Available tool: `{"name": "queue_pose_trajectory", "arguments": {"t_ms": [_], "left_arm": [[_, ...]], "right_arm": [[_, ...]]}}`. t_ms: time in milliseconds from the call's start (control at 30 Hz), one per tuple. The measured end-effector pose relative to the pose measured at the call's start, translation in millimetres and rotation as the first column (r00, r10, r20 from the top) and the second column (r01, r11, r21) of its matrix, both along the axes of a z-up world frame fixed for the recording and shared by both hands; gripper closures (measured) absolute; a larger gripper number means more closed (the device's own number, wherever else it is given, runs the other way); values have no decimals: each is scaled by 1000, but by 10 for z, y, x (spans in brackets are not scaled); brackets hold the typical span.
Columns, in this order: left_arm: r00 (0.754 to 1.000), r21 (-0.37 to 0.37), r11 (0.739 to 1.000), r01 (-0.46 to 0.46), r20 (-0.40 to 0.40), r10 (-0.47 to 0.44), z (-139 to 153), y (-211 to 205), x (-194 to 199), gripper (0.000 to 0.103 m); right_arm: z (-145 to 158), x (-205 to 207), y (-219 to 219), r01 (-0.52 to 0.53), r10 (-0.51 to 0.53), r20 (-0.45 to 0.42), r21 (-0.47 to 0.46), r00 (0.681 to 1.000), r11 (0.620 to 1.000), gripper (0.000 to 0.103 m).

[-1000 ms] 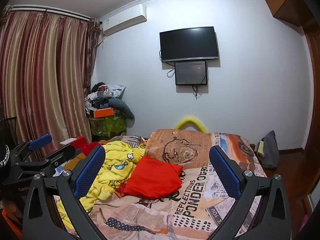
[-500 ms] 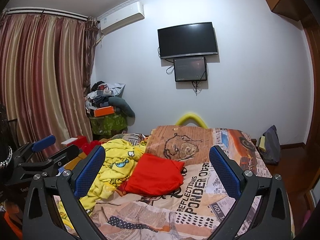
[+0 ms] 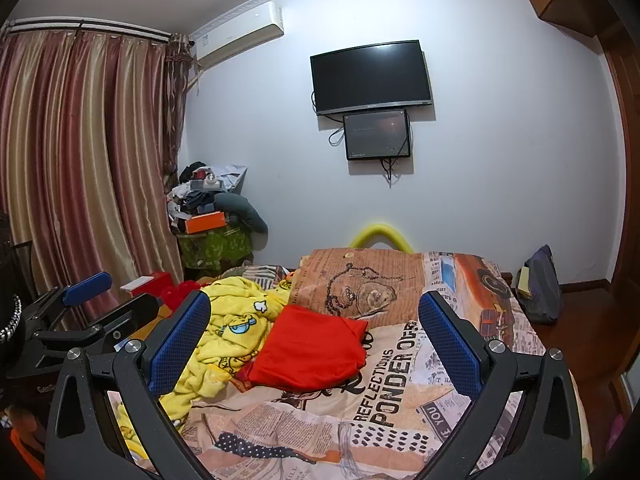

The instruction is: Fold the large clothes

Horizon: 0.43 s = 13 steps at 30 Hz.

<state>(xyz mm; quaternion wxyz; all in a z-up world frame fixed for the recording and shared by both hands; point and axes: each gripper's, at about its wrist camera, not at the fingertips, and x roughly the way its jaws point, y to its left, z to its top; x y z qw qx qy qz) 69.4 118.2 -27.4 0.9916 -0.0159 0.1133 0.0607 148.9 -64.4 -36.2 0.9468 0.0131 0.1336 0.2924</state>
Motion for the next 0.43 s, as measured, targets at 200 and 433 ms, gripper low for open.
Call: {"name": "queue_pose_trajectory", "arguments": {"t_ms": [200,433], "left_arm": [[1000,-4,1000,0,2,0,3,-9,-6,1],[1000,-16,1000,-1,-4,1,-10,21,2,1]], "right_arm": [[2,11,11,2,-2,-3,1,1000,1000,0],[-7,16,8,4,-4,-5,5,1000,1000,0]]}}
